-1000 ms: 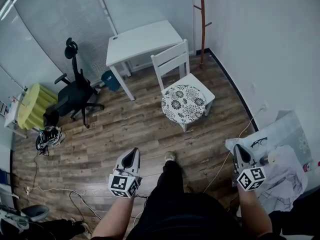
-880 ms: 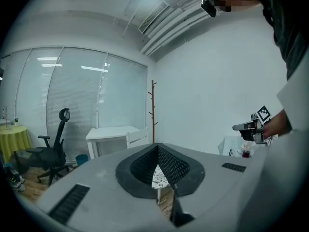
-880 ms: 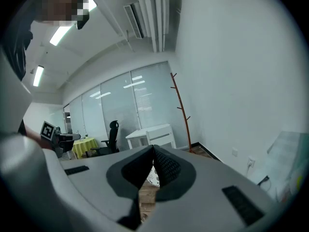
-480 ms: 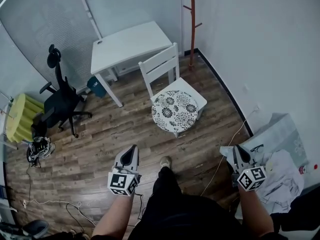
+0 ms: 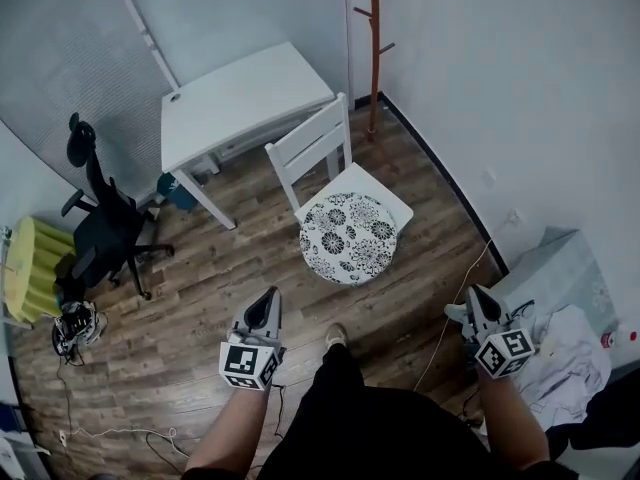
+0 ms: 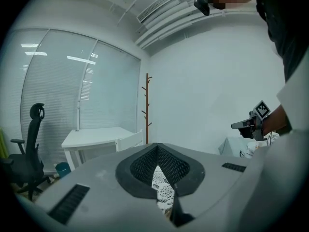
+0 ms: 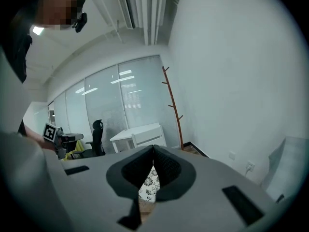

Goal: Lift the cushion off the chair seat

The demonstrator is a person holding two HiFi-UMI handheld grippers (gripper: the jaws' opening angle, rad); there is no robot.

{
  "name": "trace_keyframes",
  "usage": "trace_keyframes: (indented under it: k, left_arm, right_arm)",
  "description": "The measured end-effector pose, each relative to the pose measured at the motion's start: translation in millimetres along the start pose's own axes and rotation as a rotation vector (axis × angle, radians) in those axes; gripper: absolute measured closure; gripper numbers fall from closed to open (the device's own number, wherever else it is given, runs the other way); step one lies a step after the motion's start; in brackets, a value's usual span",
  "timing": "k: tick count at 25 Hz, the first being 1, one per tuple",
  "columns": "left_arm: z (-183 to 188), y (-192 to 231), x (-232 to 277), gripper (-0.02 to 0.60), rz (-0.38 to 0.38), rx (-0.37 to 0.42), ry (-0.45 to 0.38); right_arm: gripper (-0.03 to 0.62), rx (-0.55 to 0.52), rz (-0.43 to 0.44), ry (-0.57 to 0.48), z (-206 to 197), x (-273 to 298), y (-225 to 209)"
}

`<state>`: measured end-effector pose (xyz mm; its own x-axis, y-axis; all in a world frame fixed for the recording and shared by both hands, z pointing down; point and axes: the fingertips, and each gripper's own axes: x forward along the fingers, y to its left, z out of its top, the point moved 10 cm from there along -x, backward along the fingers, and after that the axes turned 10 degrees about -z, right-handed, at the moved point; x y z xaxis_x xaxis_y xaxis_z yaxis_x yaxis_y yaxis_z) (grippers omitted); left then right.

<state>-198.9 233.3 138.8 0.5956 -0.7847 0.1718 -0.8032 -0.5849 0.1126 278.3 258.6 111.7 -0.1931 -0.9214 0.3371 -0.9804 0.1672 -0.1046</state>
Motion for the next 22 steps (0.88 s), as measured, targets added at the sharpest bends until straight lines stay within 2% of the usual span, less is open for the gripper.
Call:
trace_keyframes:
  k: [6,12,17,22]
  left_arm:
    - [7,61,40,0.577,-0.049,0.011,-0.001]
    - [3,120,70,0.577,-0.062,0.022,0.003]
    - [-1,144,93,0.577,-0.068,-0.008,0.01]
    - [-8,152,112,0.577,-0.068,-0.026,0.025]
  right_arm:
    - [0.585,-0.001,-0.048,-0.001,21,57,21]
    - [0.585,-0.033,-0.064,0.001,36,110,47]
    - [0.585,-0.041,-0.087,0.023,48,138,47]
    - [0.585,-0.057,-0.072,0.033,58,163,41]
